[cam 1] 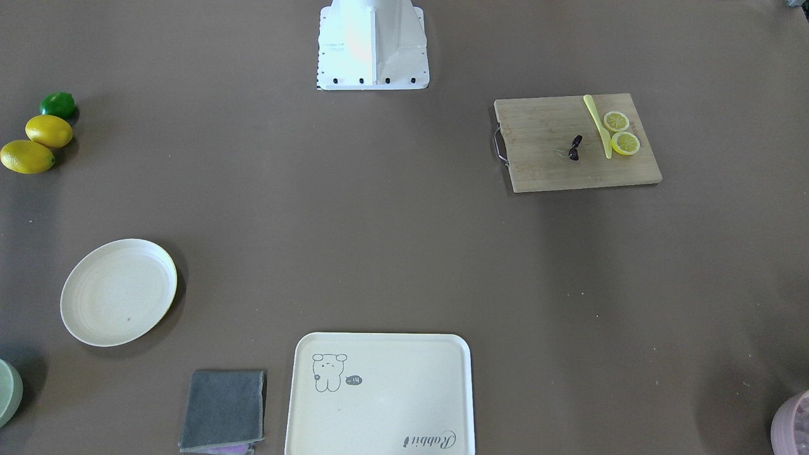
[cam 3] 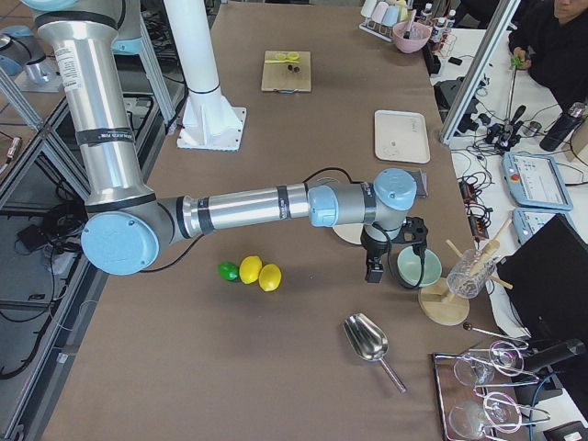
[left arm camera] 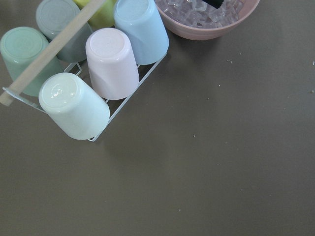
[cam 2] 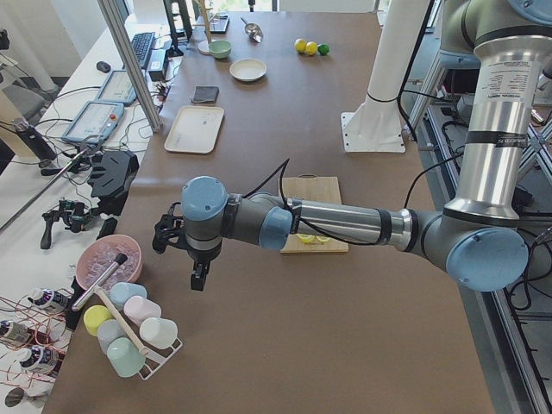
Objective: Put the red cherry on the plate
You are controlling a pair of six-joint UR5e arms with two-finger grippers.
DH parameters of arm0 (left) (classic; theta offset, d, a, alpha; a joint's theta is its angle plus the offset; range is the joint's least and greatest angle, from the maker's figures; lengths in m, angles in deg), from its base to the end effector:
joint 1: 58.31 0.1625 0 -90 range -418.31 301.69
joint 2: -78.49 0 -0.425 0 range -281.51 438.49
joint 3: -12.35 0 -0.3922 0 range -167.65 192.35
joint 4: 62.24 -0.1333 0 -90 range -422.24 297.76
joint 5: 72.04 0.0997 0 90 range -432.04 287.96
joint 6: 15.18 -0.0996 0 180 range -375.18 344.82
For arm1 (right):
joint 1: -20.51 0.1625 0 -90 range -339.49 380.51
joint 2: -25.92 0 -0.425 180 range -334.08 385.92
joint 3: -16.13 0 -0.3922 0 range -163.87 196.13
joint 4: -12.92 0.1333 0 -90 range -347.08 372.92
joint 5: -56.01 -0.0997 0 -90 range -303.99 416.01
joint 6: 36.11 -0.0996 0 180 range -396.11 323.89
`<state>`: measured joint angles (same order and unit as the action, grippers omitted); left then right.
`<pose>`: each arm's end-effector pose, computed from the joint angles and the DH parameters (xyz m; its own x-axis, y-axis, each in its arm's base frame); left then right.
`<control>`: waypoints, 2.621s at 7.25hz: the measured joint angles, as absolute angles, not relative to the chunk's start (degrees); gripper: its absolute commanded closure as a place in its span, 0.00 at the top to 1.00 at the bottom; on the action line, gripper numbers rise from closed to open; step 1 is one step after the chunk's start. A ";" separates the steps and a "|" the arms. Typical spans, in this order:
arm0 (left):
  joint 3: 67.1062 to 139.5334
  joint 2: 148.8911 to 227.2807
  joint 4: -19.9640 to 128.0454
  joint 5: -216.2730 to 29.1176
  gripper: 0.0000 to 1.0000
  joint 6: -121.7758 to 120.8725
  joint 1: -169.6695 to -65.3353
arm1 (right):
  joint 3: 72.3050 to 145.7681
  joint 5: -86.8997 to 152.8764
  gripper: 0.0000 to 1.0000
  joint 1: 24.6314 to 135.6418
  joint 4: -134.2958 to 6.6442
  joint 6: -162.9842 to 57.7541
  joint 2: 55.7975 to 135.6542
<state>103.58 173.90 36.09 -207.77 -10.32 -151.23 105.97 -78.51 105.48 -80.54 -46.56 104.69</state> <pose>-0.0896 -0.5401 0.5817 0.6998 0.0669 -0.7112 0.1089 0.9740 0.1988 0.0127 -0.5792 0.5612 0.7062 0.0266 0.7075 -0.0419 0.9991 0.0042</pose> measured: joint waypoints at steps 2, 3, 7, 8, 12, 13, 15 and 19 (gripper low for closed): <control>103.04 173.88 39.57 -207.61 0.98 -10.07 -151.16 | 106.41 -78.54 1.00 104.59 -80.39 -47.88 104.39; 102.03 174.34 40.75 -207.64 0.98 -9.45 -151.13 | 106.67 -78.53 1.00 103.50 -79.31 -49.67 104.29; 98.87 175.68 44.98 -207.70 0.98 -7.65 -150.97 | 104.84 -74.11 1.00 91.24 -59.97 -70.82 104.59; 98.79 174.72 46.88 -207.68 0.98 -7.61 -150.95 | 102.52 -72.11 1.00 88.02 -53.60 -74.72 104.66; 98.85 172.73 49.85 -207.66 0.98 -7.62 -150.99 | 96.67 -65.56 0.72 78.84 -39.61 -86.73 105.00; 98.94 172.72 49.89 -207.66 0.98 -7.62 -151.02 | 96.60 -65.04 0.26 78.03 -39.33 -87.71 105.01; 99.18 172.71 49.94 -207.66 0.98 -7.61 -151.15 | 96.73 -64.82 0.00 77.63 -39.21 -89.06 105.13; 99.39 173.03 49.95 -207.66 0.98 -7.54 -151.10 | 96.80 -65.08 0.00 77.62 -39.31 -91.28 104.52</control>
<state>99.39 173.03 49.95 -207.66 -7.54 -151.10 96.80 -65.08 77.62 -39.31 -91.28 104.52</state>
